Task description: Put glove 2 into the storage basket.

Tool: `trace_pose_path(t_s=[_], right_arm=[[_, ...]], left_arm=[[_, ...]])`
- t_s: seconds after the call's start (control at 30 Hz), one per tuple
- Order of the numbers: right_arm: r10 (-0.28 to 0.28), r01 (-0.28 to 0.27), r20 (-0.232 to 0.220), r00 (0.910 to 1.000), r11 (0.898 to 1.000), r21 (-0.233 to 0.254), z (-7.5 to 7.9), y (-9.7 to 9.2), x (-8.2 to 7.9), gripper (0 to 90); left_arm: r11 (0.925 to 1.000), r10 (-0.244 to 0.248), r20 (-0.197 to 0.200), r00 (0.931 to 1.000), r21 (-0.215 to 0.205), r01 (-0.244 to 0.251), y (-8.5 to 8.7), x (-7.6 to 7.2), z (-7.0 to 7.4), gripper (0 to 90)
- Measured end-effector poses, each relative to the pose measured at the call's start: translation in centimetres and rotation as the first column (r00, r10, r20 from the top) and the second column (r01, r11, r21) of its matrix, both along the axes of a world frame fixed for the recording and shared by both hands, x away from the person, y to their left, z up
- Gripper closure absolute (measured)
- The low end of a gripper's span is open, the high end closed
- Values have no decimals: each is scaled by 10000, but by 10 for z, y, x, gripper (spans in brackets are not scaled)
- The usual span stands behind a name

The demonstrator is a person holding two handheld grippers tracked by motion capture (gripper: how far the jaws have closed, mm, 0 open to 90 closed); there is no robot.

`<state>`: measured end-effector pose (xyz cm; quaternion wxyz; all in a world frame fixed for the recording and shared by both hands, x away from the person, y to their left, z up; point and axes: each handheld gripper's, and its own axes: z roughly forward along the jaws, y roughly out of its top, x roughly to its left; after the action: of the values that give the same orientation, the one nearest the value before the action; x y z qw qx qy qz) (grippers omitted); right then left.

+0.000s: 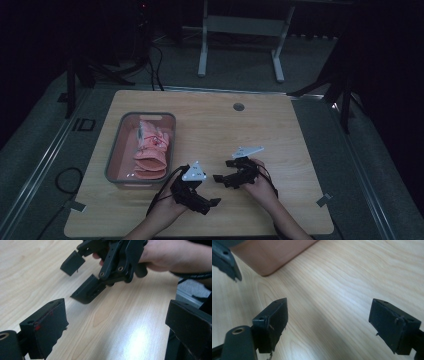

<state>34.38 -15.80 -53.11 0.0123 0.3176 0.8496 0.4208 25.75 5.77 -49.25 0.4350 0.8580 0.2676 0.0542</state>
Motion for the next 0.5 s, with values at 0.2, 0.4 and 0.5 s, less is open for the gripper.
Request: trace_pose_path(t_s=[0.2, 0.4, 0.5], right_arm=[[-131, 131, 41, 9999, 9999, -18, -10, -14, -6, 156], [-297, 301, 264, 9992, 9994, -165, -14, -26, -10, 147], [-340, 344, 332, 9989, 9993, -120, -16, -34, -13, 146]], left_arm=[[9996, -270, -147, 9995, 127, 271, -8, -1, -14, 38], [9981, -576, -220, 9981, 209, 580, -17, -1, -26, 36], [9967, -770, -194, 9968, 236, 775, -20, -1, -32, 36]])
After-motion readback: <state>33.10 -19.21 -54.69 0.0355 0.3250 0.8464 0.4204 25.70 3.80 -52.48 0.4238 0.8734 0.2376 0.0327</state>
